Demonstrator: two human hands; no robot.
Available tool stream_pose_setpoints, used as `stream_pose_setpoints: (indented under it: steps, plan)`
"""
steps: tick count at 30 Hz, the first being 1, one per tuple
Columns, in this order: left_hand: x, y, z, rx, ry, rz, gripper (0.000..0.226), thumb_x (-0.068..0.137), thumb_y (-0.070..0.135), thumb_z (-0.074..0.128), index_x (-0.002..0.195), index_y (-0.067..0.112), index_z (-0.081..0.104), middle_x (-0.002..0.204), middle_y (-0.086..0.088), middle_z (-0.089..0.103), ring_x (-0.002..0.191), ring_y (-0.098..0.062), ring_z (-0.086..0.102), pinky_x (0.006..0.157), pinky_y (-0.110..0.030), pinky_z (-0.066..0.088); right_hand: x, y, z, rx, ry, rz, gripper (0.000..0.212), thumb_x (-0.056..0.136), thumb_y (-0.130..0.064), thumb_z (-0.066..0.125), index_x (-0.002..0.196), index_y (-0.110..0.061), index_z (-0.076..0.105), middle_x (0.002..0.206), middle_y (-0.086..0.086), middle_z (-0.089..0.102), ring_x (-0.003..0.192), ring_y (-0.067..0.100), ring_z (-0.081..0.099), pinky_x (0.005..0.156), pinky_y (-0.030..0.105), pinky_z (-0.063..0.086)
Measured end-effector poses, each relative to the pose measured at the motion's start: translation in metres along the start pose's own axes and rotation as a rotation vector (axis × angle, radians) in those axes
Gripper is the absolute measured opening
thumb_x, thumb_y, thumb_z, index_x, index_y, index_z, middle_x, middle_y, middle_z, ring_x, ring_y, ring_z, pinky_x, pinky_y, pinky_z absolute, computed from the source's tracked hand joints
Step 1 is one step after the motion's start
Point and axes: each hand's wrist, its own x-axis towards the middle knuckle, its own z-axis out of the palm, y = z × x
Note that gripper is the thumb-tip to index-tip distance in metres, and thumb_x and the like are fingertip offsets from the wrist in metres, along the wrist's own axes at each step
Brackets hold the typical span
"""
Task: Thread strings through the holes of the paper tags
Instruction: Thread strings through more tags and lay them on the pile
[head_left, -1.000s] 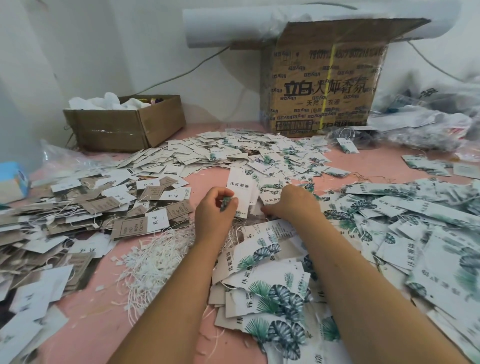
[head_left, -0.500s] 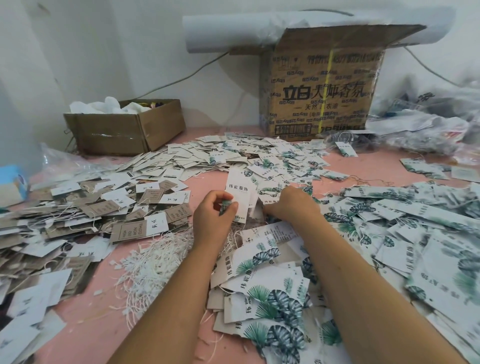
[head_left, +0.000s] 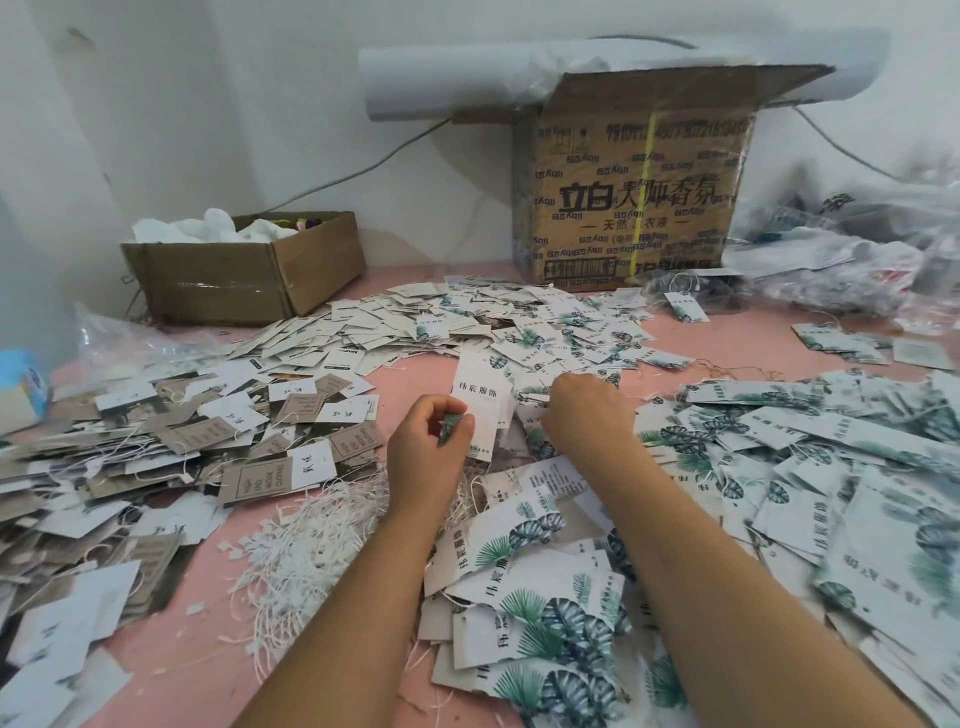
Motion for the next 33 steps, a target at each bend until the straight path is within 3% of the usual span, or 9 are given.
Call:
stream_pose_setpoints:
  steps: [7,11,14,17,20,23,26,31,33]
  plan:
    - [-0.002,0.001,0.000,-0.015,-0.021,-0.002,0.019,0.086,0.009,0.065,0.092,0.026,0.057,0.086,0.016,0.057,0.075,-0.002,0.054,0.058,-0.008,0.044,-0.003,0.001,-0.002,0.076,0.044,0.005,0.022,0.087,-0.002,0.051,0.072,-0.009,0.036,0.064,0.001,0.037,0.073,0.023,0.048,0.062,0.032,0.044]
    - [-0.001,0.001,0.001,-0.032,-0.004,-0.001,0.038,0.087,0.005,0.062,0.115,0.027,0.047,0.090,0.009,0.051,0.074,-0.010,0.055,0.060,-0.018,0.044,0.002,0.002,-0.013,0.173,0.164,-0.019,0.031,0.085,-0.002,0.047,0.059,-0.009,0.032,0.059,0.003,0.037,0.055,0.020,0.040,0.049,0.029,0.035]
    - [0.000,0.001,0.000,-0.079,0.028,-0.044,0.059,0.087,0.004,0.063,0.134,0.025,0.035,0.091,0.006,0.052,0.074,-0.008,0.056,0.062,-0.020,0.044,0.003,-0.005,-0.019,0.178,0.252,-0.111,0.020,0.086,-0.003,0.043,0.067,-0.005,0.048,0.059,0.002,0.041,0.055,0.021,0.041,0.044,0.027,0.027]
    - [0.001,0.002,0.000,-0.142,0.049,-0.123,0.056,0.087,0.005,0.063,0.135,0.023,0.040,0.095,0.007,0.054,0.079,-0.006,0.057,0.061,-0.016,0.043,-0.002,-0.015,-0.023,0.170,0.269,-0.257,0.019,0.088,-0.003,0.041,0.087,-0.005,0.061,0.070,0.001,0.051,0.063,0.021,0.051,0.046,0.024,0.032]
    - [0.002,0.002,0.000,-0.148,0.049,-0.137,0.023,0.087,0.007,0.063,0.102,0.025,0.059,0.092,0.004,0.062,0.081,-0.016,0.061,0.063,-0.021,0.047,-0.007,-0.024,-0.023,0.156,0.257,-0.394,0.024,0.092,-0.007,0.040,0.102,-0.008,0.062,0.080,0.003,0.057,0.067,0.019,0.055,0.049,0.024,0.040]
    - [0.002,0.003,-0.001,-0.205,0.024,-0.150,0.024,0.086,0.008,0.065,0.084,0.030,0.056,0.083,0.003,0.065,0.076,-0.016,0.060,0.064,-0.024,0.049,-0.012,-0.032,-0.021,0.153,0.229,-0.495,0.023,0.093,-0.010,0.039,0.104,-0.010,0.059,0.077,-0.001,0.049,0.066,0.018,0.053,0.056,0.027,0.045]
    - [0.002,0.004,-0.001,-0.280,-0.029,-0.183,0.022,0.084,0.003,0.064,0.086,0.023,0.056,0.080,-0.002,0.065,0.070,-0.017,0.057,0.063,-0.028,0.048,-0.016,-0.037,-0.018,0.192,0.174,-0.555,0.021,0.092,-0.011,0.043,0.106,-0.009,0.058,0.078,-0.002,0.047,0.067,0.017,0.050,0.060,0.027,0.044]
    - [0.002,0.005,-0.005,-0.437,-0.073,-0.243,0.036,0.080,-0.005,0.053,0.107,0.018,0.050,0.074,0.002,0.069,0.063,-0.007,0.063,0.053,-0.026,0.050,-0.019,-0.037,-0.015,0.208,0.105,-0.639,0.013,0.091,-0.016,0.048,0.096,-0.009,0.058,0.082,0.004,0.057,0.075,0.022,0.055,0.071,0.039,0.050]
    - [0.003,0.009,-0.007,-0.468,-0.069,-0.272,0.043,0.076,0.010,0.054,0.119,0.014,0.049,0.094,-0.002,0.070,0.086,-0.010,0.066,0.070,-0.040,0.053,-0.018,-0.035,-0.015,0.219,0.081,-0.671,0.018,0.091,-0.016,0.047,0.100,-0.008,0.059,0.084,0.005,0.060,0.077,0.023,0.057,0.072,0.040,0.050]
